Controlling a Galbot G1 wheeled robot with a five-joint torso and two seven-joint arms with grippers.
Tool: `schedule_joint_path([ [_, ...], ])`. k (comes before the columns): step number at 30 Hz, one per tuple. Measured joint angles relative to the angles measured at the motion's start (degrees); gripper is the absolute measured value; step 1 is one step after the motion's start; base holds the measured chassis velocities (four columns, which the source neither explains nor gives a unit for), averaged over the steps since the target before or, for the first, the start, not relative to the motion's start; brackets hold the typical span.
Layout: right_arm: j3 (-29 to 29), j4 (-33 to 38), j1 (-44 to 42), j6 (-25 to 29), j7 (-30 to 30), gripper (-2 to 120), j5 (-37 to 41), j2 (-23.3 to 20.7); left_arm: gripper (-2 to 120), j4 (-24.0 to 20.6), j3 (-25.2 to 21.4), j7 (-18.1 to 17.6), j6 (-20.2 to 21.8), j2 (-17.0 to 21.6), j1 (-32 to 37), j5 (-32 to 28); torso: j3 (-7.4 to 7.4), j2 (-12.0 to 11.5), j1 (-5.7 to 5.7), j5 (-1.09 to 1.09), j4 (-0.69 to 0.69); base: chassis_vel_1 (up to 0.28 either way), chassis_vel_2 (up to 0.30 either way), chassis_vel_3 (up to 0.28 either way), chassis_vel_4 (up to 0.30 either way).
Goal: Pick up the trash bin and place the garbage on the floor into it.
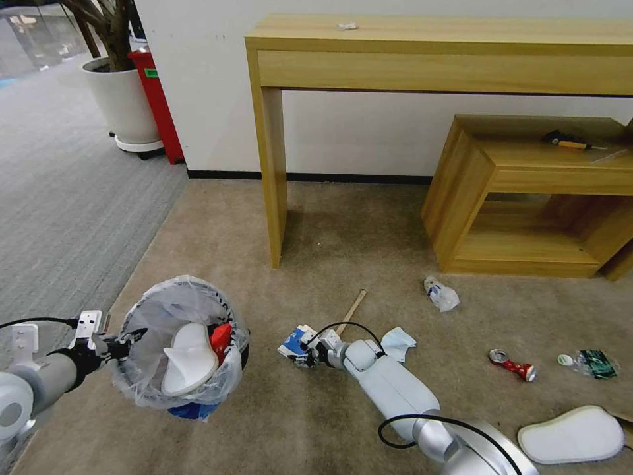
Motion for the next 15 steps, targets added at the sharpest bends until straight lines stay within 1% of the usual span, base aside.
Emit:
schedule_joint_path([
  [1, 0.1, -0.1, 0.0, 0.0, 0.0, 37, 0.2, 0.0, 0, -0.1, 0.0, 0.0, 0.0, 0.0, 0.0, -0.1, 0.0, 0.0, 0.0, 0.0, 0.01, 0.0, 0.0, 0.0, 0.0],
  [3, 0.1, -0.1, 0.0, 0.0, 0.1, 34, 0.3, 0.0, 0, -0.1, 0.0, 0.0, 0.0, 0.1, 0.0, -0.1, 0.0, 0.0, 0.0, 0.0, 0.01, 0.0, 0.0, 0.0, 0.0],
  [5, 0.3, 0.1, -0.1, 0.0, 0.9, 27, 0.9, -0.1, 0, -0.2, 0.0, -0.1, 0.0, 0.2, 0.0, -0.3, 0.01, 0.0, 0.0, 0.01, 0.01, 0.0, 0.0, 0.0, 0.0],
  [7, 0.3, 0.1, -0.1, 0.0, 1.1, 26, 1.0, -0.2, 0, -0.2, 0.0, -0.1, 0.0, 0.2, 0.0, -0.4, 0.01, 0.0, 0.0, 0.0, 0.0, 0.0, 0.0, 0.0, 0.0],
  [8, 0.5, 0.2, -0.2, 0.0, 1.4, 18, 1.3, -0.4, 0, -0.3, 0.0, -0.2, 0.0, 0.2, 0.0, -0.7, 0.01, 0.0, 0.0, -0.04, -0.02, 0.0, 0.0, 0.0, 0.0],
  [9, 0.6, 0.3, -0.2, -0.1, 1.5, 15, 1.4, -0.4, 0, -0.4, 0.0, -0.2, 0.0, 0.2, 0.0, -0.7, 0.01, 0.0, 0.0, -0.03, -0.04, 0.0, 0.0, 0.0, 0.0],
  [10, 0.6, 0.3, -0.2, -0.1, 1.5, 15, 1.4, -0.4, 0, -0.4, 0.0, -0.2, 0.0, 0.2, 0.0, -0.7, 0.01, 0.0, 0.0, -0.03, -0.04, 0.0, 0.0, 0.0, 0.0],
  [11, 0.7, 0.3, -0.2, -0.1, 1.8, 12, 1.6, -0.4, 0, -0.5, 0.0, -0.2, 0.0, 0.2, 0.0, -0.7, 0.02, 0.0, 0.0, -0.03, -0.04, 0.0, 0.0, 0.0, 0.0],
  [13, 1.0, 1.1, -0.6, -0.1, 3.0, 1, 2.6, -0.7, 0, -0.6, 0.0, -0.2, 0.0, 0.1, 0.0, -0.8, 0.02, 0.0, 0.0, -0.04, -0.04, 0.0, 0.0, 0.0, 0.0],
  [15, 1.1, 1.7, -0.9, -0.2, 3.4, 0, 2.9, -1.0, 0, -0.6, 0.0, -0.2, 0.0, 0.1, 0.0, -0.8, 0.02, 0.0, 0.0, -0.04, -0.04, 0.0, 0.0, 0.0, 0.0],
])
